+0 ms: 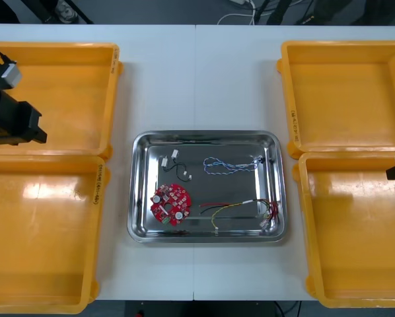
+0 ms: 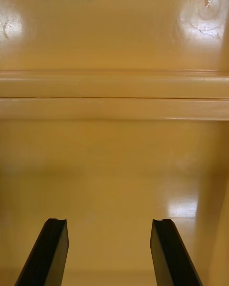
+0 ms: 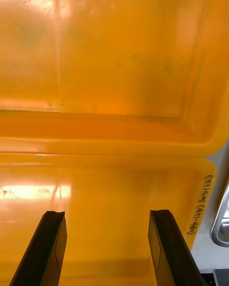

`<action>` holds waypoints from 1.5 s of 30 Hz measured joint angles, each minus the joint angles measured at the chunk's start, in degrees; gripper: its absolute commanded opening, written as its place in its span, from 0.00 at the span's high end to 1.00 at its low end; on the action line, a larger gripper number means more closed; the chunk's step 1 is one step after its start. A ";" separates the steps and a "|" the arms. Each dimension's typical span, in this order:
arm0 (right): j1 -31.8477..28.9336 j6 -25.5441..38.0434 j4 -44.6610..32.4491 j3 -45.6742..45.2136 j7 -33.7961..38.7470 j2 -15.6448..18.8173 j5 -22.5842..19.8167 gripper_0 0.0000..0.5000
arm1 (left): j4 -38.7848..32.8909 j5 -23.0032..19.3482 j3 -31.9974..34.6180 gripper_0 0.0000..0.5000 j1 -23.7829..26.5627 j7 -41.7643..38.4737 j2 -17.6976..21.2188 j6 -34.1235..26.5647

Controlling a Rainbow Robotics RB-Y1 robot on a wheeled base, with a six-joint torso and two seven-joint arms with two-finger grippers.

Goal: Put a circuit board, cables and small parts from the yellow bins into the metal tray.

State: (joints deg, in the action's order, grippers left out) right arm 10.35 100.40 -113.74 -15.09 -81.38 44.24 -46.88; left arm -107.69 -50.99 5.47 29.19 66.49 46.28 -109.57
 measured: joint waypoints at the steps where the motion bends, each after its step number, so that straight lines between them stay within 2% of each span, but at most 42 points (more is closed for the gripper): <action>1: -0.01 0.00 0.00 0.00 0.00 0.00 0.00 0.00 | 0.00 0.00 0.59 0.00 -0.64 0.10 0.00 0.00; 10: -0.02 0.01 0.00 0.00 0.00 0.00 0.00 0.00 | -1.02 1.83 3.03 0.00 -6.12 1.37 0.02 0.01; 17: -0.03 0.01 0.00 0.00 0.00 0.00 0.00 0.00 | -2.42 1.97 3.11 0.00 -9.90 9.78 0.03 1.88; 24: -0.04 0.01 0.00 0.00 0.00 0.00 0.00 0.00 | -4.83 1.97 4.58 0.00 -13.51 10.91 0.03 4.27; 45: -0.06 0.01 0.00 0.00 0.00 0.00 0.00 0.00 | -6.35 1.42 7.09 0.00 -14.24 10.92 0.88 4.46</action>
State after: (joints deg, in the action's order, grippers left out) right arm 10.29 100.42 -113.74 -15.09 -81.38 44.24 -46.88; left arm -114.04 -49.57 12.56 14.95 77.40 47.17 -105.11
